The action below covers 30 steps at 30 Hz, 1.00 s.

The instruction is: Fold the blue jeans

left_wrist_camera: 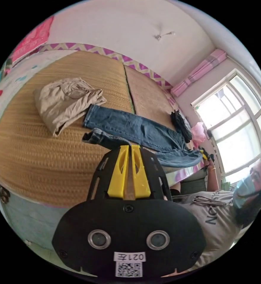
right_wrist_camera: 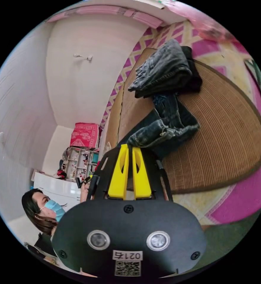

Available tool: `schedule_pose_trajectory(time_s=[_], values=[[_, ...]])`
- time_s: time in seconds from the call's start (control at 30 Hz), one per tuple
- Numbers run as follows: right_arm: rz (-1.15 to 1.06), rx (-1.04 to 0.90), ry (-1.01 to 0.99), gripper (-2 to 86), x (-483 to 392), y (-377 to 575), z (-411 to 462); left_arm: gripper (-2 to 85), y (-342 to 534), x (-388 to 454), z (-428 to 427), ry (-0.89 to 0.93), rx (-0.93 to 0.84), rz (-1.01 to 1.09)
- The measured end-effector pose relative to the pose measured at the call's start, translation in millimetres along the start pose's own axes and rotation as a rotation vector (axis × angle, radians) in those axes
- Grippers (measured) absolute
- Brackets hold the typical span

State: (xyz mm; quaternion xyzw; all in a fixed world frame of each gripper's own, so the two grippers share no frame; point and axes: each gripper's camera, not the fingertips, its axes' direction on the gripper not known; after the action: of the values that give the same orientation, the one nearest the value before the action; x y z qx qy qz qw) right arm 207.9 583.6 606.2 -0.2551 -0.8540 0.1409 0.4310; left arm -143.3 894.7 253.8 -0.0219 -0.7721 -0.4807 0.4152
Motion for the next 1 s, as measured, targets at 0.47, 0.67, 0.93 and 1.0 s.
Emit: schedule_pose_trajectory(time_s=[0.47, 0.67, 0.93, 1.0], values=[[0.065, -0.059, 0.031, 4.7, 63.4, -164.9, 277.0, -0.9, -338.8, -89.0, 218.0, -0.169, -0.214, -0.244], [-0.179, 0.042, -0.034, 4.2, -46.5, -97.0, 284.2, 0.1, -342.6, -32.4, 178.6, -0.120, -0.090, 0.001], [-1.053, -0.293, 0.561, 8.6, -269.5, -58.2, 546.3, 8.6, -409.4, 130.4, 248.6, -0.476, -0.088, 0.679], [-1.136, -0.359, 0.658, 9.4, -281.3, -63.7, 593.2, 10.7, -433.7, 123.2, 257.3, -0.439, -0.148, 0.699]])
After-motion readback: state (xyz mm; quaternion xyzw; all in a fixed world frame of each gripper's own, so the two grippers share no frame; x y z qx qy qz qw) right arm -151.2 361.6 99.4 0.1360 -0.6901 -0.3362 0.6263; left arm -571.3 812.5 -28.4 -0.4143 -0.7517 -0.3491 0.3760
